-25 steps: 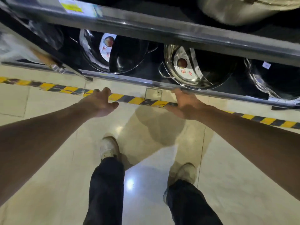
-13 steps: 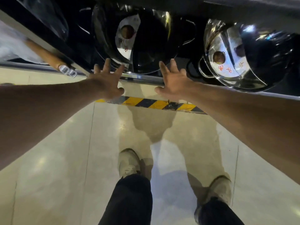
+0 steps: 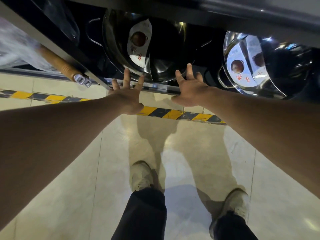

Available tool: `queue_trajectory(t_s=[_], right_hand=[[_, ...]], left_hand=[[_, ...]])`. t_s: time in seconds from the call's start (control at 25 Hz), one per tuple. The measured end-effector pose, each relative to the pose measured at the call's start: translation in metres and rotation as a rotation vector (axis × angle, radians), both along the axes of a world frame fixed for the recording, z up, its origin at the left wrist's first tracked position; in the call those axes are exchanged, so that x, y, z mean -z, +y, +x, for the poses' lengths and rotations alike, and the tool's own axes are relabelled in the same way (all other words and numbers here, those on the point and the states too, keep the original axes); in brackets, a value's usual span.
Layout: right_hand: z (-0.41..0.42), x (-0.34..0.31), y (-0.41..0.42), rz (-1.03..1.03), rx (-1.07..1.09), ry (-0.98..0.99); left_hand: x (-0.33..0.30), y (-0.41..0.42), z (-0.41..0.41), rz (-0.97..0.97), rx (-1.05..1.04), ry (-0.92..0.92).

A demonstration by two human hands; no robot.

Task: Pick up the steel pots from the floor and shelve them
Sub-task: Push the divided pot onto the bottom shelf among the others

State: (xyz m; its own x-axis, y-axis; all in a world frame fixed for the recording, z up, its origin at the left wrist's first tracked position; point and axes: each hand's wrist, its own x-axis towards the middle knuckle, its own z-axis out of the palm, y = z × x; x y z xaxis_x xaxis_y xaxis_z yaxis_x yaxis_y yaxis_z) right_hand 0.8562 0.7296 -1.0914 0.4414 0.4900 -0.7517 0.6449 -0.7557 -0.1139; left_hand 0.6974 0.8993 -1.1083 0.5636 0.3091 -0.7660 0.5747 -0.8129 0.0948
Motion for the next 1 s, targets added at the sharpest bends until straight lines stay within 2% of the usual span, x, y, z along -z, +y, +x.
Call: queue_trajectory(t_s=[0.2, 0.4, 0.56, 0.72, 0.88, 1.0], right_hand=[[-0.006, 0.005, -0.007, -0.009, 0.061, 0.013], [0.004, -0.029, -0.054, 0.109, 0.097, 0.001], [0.006, -0.057, -0.127, 0.111, 0.115, -0.053], [0.03, -0.074, -0.212, 0.121, 0.17, -0.112], [0.074, -0.062, -0.282, 0.141, 0.226, -0.255], [0.107, -0.033, -0.325, 0.067, 0.226, -0.376]], left_hand=[[-0.016, -0.003, 0.01, 0.037, 0.01, 0.041], [-0.047, -0.044, 0.029, 0.002, 0.08, 0.035], [-0.075, -0.098, 0.053, 0.027, 0.133, -0.07], [-0.086, -0.163, 0.09, -0.065, 0.141, -0.146], [-0.075, -0.215, 0.133, -0.085, 0.133, -0.289], [-0.05, -0.262, 0.157, 0.019, 0.196, -0.369]])
